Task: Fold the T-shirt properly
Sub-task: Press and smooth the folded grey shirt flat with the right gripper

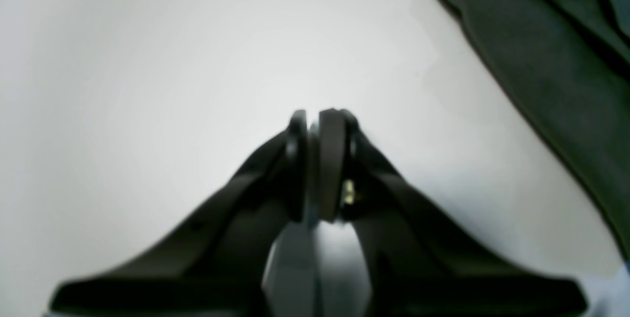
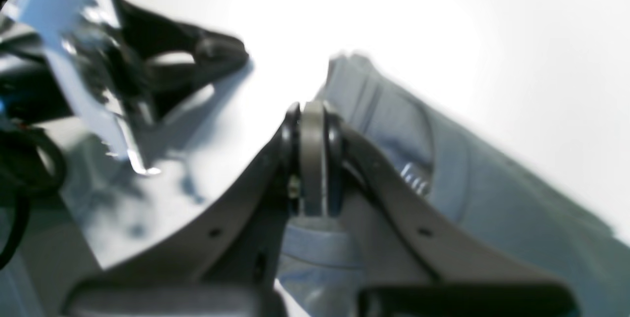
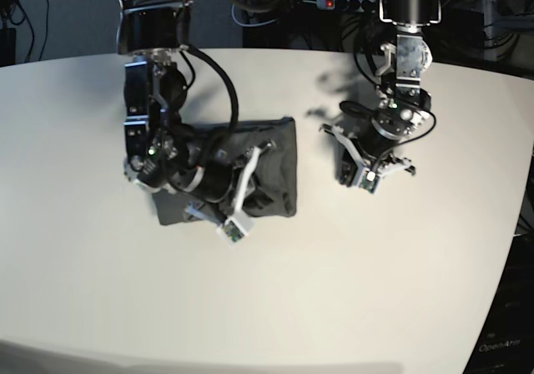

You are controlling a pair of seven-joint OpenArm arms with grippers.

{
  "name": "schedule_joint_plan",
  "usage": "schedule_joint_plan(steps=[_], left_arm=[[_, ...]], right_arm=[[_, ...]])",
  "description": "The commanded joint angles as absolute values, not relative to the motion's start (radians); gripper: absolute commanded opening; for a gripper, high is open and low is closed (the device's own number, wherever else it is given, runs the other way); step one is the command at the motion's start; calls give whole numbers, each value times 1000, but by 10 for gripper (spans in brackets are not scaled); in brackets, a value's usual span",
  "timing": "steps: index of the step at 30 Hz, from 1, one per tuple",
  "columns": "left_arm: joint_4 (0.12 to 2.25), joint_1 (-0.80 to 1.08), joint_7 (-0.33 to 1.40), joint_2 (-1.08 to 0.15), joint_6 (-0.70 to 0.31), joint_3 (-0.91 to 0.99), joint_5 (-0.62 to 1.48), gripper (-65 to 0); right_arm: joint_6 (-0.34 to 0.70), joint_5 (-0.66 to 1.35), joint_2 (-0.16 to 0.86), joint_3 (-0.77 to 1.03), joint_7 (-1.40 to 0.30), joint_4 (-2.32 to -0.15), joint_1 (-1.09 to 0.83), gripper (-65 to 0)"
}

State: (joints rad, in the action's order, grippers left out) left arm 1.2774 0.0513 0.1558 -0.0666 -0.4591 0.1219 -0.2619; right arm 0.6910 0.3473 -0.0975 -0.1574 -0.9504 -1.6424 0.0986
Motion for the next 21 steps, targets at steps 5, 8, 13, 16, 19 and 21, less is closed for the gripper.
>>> schedule_joint_plan(steps=[5,8,13,16,19,21], left_arm=[[1273,64,237,-71,-464,120,-300,-602],[1273,64,237,-70,-464,120,-300,-602],[1273,64,236,-71,-464,120,-295,-602],[1273,70,234,-71,-464,122,-294,-602],[1273,79,232,-71,-464,122,-298,-602],[1273,79,232,-73,-464,122,-298,-602]], right_arm=[[698,361,-105,-159,-952,-1652,151,-643],[698,361,-107,-159,-909,-1580,179,-643],[698,361,-110,-163,-791,-1337,246,-643],[698,361,-108,-166,-688,-1191,269,-643],[698,361,-99,-168,-591,-1061,277,-643],[698,361,-82,-168,-541,-997,277,-643]])
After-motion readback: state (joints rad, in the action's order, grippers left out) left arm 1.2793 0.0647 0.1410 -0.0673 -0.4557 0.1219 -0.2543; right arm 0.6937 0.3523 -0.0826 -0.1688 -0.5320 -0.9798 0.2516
